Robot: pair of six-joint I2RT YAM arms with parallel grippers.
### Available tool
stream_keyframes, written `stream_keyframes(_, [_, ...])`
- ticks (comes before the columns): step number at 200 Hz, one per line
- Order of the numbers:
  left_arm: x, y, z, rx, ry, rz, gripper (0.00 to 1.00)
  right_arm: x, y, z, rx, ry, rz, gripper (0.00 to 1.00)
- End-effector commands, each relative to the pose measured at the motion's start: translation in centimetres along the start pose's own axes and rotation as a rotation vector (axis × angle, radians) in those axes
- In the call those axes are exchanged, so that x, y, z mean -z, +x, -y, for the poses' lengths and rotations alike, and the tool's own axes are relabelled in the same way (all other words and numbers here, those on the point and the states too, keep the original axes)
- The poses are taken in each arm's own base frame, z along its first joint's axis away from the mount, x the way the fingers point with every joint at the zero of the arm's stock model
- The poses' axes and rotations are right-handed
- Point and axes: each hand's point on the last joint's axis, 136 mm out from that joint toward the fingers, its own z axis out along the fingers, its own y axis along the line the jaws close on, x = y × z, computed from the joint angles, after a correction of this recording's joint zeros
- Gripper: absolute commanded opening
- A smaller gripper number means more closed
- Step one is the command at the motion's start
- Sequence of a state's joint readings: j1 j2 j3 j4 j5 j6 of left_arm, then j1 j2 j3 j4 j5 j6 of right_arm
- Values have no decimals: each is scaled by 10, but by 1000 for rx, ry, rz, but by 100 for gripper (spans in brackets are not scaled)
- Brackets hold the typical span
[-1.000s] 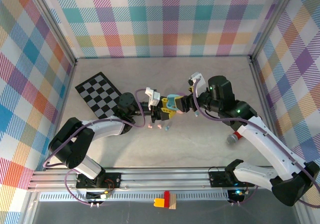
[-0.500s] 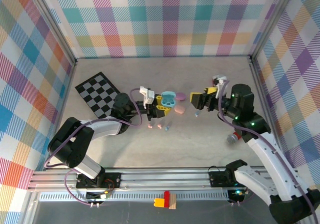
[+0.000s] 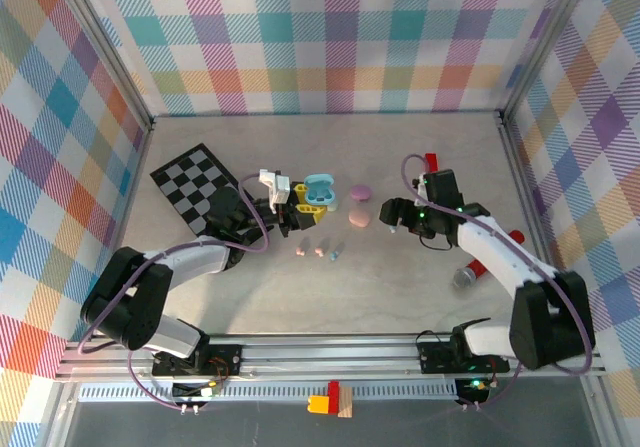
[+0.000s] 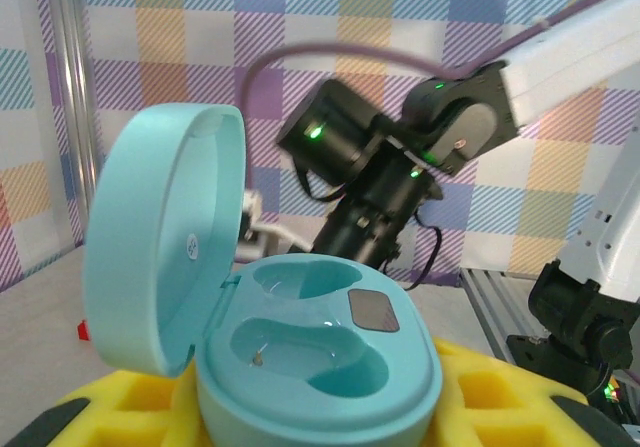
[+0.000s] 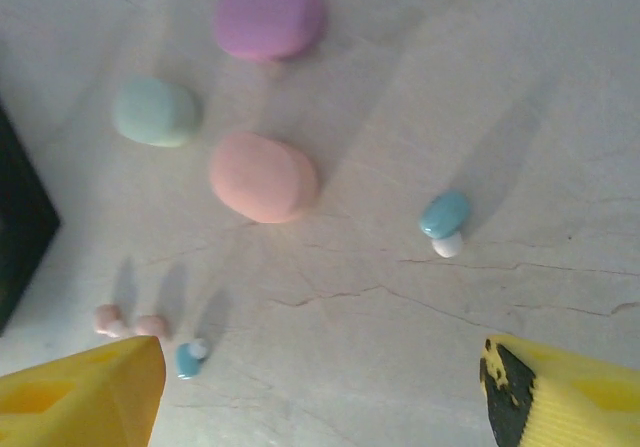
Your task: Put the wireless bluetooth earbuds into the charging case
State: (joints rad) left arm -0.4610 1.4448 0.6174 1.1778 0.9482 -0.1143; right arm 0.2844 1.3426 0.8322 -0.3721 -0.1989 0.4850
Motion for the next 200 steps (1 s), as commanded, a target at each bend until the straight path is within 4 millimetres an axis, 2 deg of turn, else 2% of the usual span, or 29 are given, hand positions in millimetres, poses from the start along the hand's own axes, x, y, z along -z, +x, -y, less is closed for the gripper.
stream_keyframes(1, [5,-4,2,-44,-12,1,37,-11,-15,-3,32,10,-21,81])
stream_keyframes(23, [5,-3,2,-39,-15,-3,37,-29,-26,0,19,37,-52,80])
stream_keyframes(47, [6,-1,2,-37,-21,-14,37,-42,-28,23,-49,174,-87,73])
stream_keyframes(62, [7,0,3,-43,-27,-23,37,-41,-26,37,-38,283,-84,65])
stream_keyframes(76, [8,3,2,-49,-37,-39,37,-36,-24,43,35,414,-79,62])
stream_keyframes(121, [18,11,-14,-62,-127,-91,37,-34,-21,45,168,654,-82,55])
stream_keyframes(150, [35,9,-23,-77,-183,-86,37,-50,-14,37,227,702,-136,55])
stream_keyframes(200, [58,8,-35,-75,-262,-62,38,-62,-7,41,270,789,-187,49])
